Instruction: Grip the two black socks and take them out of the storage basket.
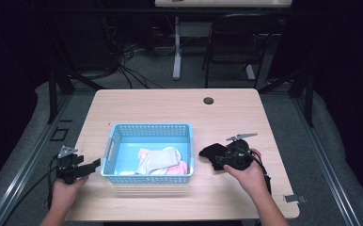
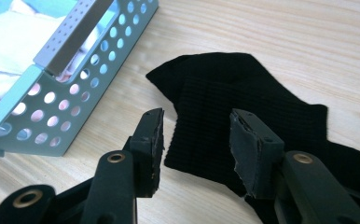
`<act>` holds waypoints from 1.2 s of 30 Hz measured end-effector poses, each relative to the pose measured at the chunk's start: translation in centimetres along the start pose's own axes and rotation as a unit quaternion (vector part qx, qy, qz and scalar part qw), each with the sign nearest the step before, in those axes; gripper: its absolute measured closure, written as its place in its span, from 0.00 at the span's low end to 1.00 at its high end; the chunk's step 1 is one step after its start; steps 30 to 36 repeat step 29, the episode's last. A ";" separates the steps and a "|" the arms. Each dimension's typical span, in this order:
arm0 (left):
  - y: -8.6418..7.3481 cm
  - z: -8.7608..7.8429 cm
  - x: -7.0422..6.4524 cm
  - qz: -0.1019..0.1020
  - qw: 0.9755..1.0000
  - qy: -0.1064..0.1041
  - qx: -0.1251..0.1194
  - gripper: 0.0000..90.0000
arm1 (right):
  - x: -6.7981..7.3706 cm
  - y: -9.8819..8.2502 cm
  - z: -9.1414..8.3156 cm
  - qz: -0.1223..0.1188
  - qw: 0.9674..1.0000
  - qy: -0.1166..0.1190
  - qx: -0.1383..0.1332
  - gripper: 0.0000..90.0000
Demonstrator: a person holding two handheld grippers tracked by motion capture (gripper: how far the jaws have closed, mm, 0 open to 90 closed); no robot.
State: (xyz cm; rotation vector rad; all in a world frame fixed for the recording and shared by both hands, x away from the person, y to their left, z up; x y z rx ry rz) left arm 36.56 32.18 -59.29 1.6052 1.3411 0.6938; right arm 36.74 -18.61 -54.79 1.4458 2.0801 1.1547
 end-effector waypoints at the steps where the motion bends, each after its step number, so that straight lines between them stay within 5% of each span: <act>1: 0.0 0.0 0.0 0.000 1.000 0.000 0.000 0.26 | 0.2 -0.1 0.1 -0.005 1.000 -0.001 -0.001 0.61; 22: 0.1 0.0 0.0 0.002 1.000 -0.002 -0.001 0.26 | 4.2 -3.1 1.8 -0.052 0.998 0.043 -0.021 0.60; 28: 0.1 0.0 0.1 0.001 1.000 -0.002 0.000 0.26 | 3.6 -2.5 1.1 -0.045 0.997 0.027 -0.064 0.56; 36: 0.1 0.0 0.1 0.001 1.000 -0.002 0.000 0.26 | 3.6 -2.5 1.1 -0.045 0.997 0.027 -0.064 0.56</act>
Point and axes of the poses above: each handheld gripper's, and its own axes: z roughly forward along the jaws, y roughly out of its top, x roughly to its left, the point moved 5 cm from there along z, roughly forward along the jaws, and after that the axes turned 15 degrees about -x, right-handed, at the moved point
